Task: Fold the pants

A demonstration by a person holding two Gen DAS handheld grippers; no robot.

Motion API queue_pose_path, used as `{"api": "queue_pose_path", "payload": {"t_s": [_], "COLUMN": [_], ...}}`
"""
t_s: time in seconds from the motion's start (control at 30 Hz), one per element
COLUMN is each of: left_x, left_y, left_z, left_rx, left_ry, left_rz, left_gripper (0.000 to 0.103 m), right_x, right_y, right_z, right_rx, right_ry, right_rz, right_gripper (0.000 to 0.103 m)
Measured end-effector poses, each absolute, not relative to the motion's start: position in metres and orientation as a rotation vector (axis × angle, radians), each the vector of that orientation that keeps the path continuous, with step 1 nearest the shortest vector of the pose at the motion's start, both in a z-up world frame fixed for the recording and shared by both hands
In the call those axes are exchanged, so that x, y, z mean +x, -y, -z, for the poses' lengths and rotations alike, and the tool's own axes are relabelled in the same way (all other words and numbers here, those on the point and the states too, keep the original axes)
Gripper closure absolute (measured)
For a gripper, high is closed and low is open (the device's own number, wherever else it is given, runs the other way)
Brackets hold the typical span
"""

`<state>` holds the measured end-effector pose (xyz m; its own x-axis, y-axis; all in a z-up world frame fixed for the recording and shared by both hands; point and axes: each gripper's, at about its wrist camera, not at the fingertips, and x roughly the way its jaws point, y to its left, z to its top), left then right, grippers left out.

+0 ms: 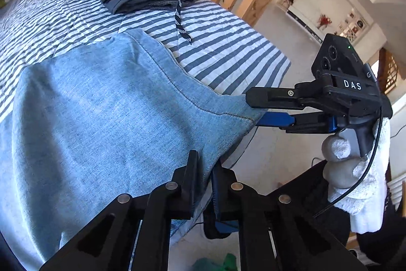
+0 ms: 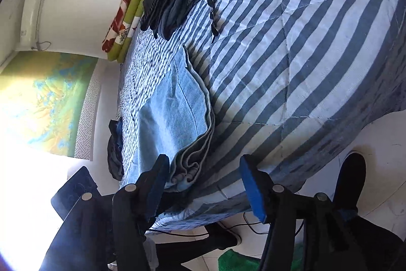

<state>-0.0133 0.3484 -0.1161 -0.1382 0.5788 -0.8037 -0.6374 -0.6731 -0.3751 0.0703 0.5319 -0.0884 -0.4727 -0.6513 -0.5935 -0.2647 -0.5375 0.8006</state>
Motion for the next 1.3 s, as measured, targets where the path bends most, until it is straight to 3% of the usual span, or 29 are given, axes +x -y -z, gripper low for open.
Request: {"api": "queue_pose_path", "payload": {"t_s": [0.3,0.43,0.47,0.5,0.53,0.6,0.73,0.83,0.9,1.0,1.17,1.3], "left_x": [-0.002,-0.003,-0.003,0.000,0.000,0.005,0.022,0.030,0.032,0.031,0.059,0.089], "left_y": [-0.352,-0.350,-0.350,-0.350,-0.348,-0.339,-0.293,-0.234,-0.184,-0.096,0.089,0.231], "left_z": [0.116,0.118,0.117,0.115,0.115,0.106,0.075,0.055,0.047,0.047,0.048,0.051], "left_rx": [-1.276,-1.279,-1.280,-1.283,-1.289,-1.285,-1.204,-1.169,-1.178,-1.256,-1.405,-1.490], "left_ry": [-0.126,-0.107,-0.107,-0.106,-0.102,-0.070,-0.026,0.021,0.064,0.154,0.535,0.753], "left_rz": [-1.915,-1.912,-1.912,-1.910,-1.910,-1.910,-1.992,-2.085,-2.186,-2.370,-2.686,-2.967], "left_gripper": [0.094,0.094,0.094,0.089,0.085,0.065,0.063,0.059,0.050,0.050,0.050,0.049], "right_x": [0.035,0.018,0.016,0.014,0.012,0.010,0.022,0.036,0.031,0.030,0.034,0.032], "right_y": [-0.507,-0.503,-0.499,-0.494,-0.487,-0.477,-0.484,-0.492,-0.490,-0.492,-0.508,-0.498], "right_z": [0.107,0.118,0.115,0.110,0.105,0.090,0.018,-0.004,0.019,0.055,0.068,0.058], "right_rx": [1.553,1.493,1.484,1.493,1.533,1.593,1.397,1.343,1.472,1.606,1.624,1.660], "right_ry": [1.333,1.419,1.397,1.343,1.261,1.126,0.905,0.764,0.769,0.813,0.968,0.864], "right_rz": [1.915,1.838,1.865,1.924,1.994,2.118,2.321,2.475,2.441,2.383,2.320,2.370], "right_gripper": [0.047,0.047,0.058,0.086,0.097,0.097,0.098,0.098,0.098,0.098,0.098,0.098]}}
